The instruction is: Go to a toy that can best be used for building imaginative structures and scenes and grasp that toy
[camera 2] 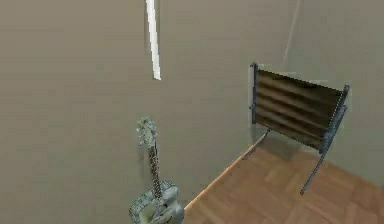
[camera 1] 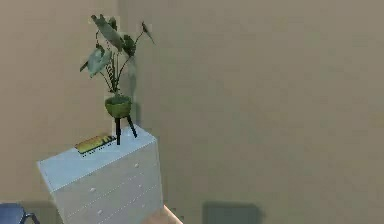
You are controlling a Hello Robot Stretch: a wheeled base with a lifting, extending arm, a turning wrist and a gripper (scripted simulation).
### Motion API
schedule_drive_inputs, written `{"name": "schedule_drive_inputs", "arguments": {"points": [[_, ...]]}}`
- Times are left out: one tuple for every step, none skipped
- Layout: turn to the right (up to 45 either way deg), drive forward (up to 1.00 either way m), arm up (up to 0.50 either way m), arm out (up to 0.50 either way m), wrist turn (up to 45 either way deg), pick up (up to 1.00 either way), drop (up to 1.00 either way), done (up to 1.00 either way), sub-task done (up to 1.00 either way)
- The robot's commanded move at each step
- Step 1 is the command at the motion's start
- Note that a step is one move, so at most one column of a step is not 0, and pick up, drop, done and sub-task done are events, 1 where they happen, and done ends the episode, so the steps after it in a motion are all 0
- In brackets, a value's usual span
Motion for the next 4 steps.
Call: {"name": "schedule_drive_inputs", "arguments": {"points": [[-45.0, 0.0, 0.0, 0.0, 0.0, 0.0, 0.0, 0.0, 0.0], [-45.0, 0.0, 0.0, 0.0, 0.0, 0.0, 0.0, 0.0, 0.0], [0.0, 0.6, 0.0, 0.0, 0.0, 0.0, 0.0, 0.0, 0.0], [-45.0, 0.0, 0.0, 0.0, 0.0, 0.0, 0.0, 0.0, 0.0]]}}
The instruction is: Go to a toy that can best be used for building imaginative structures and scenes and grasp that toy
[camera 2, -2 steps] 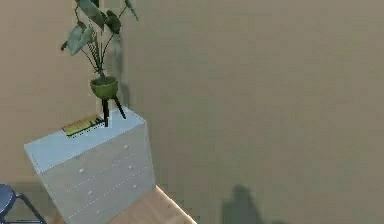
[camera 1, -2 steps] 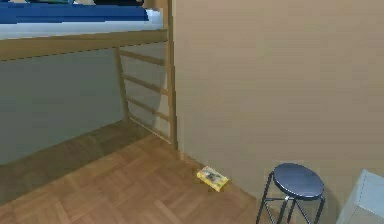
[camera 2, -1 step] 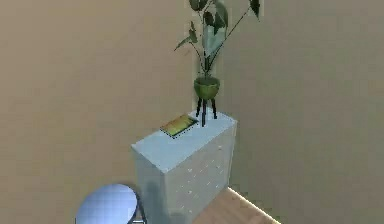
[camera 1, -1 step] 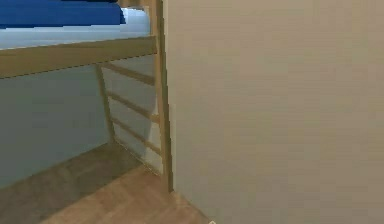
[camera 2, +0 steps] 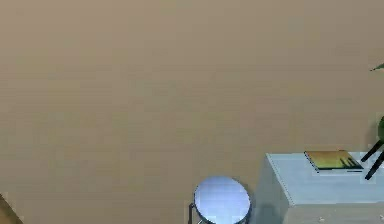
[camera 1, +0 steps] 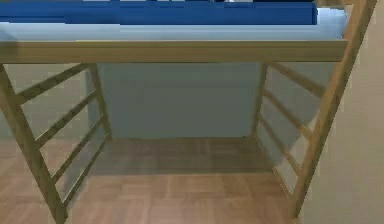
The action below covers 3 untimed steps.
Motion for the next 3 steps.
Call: {"name": "schedule_drive_inputs", "arguments": {"points": [[-30.0, 0.0, 0.0, 0.0, 0.0, 0.0, 0.0, 0.0, 0.0], [0.0, 0.0, 0.12, 0.0, 0.0, 0.0, 0.0, 0.0, 0.0], [0.0, 0.0, 0.0, 0.44, 0.0, 0.0, 0.0, 0.0, 0.0]]}}
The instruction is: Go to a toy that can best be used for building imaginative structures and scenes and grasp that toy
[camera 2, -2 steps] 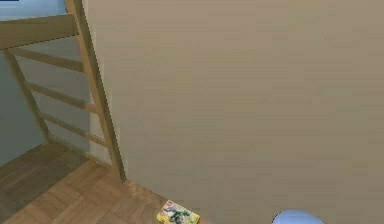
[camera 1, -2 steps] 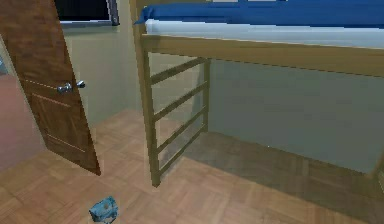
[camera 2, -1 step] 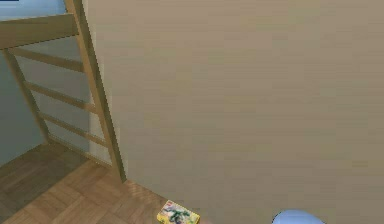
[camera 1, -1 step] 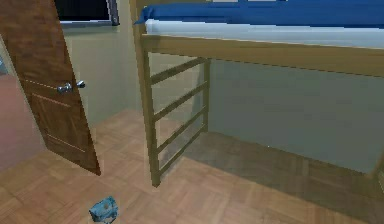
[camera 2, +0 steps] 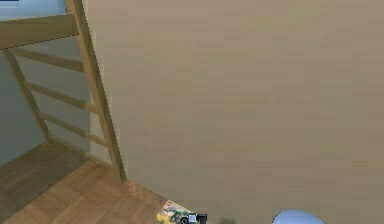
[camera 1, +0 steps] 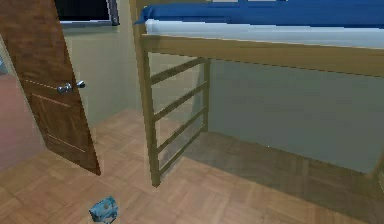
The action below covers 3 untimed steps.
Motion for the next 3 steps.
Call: {"name": "schedule_drive_inputs", "arguments": {"points": [[0.0, 0.0, 0.0, 0.0, 45.0, 0.0, 0.0, 0.0, 0.0], [0.0, 0.0, 0.0, 0.0, 45.0, 0.0, 0.0, 0.0, 0.0], [0.0, 0.0, 0.0, 0.0, 45.0, 0.0, 0.0, 0.0, 0.0]]}}
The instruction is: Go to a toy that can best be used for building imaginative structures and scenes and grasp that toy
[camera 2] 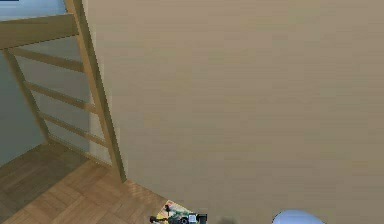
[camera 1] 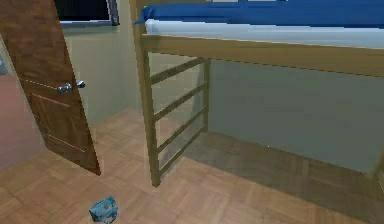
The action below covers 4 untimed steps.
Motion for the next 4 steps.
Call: {"name": "schedule_drive_inputs", "arguments": {"points": [[0.0, 0.0, 0.0, 0.0, 45.0, 0.0, 0.0, 0.0, 0.0], [0.0, 0.0, 0.0, 0.0, 6.0, 0.0, 0.0, 0.0, 0.0], [0.0, 0.0, -0.3, 0.0, 0.0, 0.0, 0.0, 0.0, 0.0], [0.0, 0.0, 0.0, 0.0, 0.0, 1.0, 0.0, 0.0, 0.0]]}}
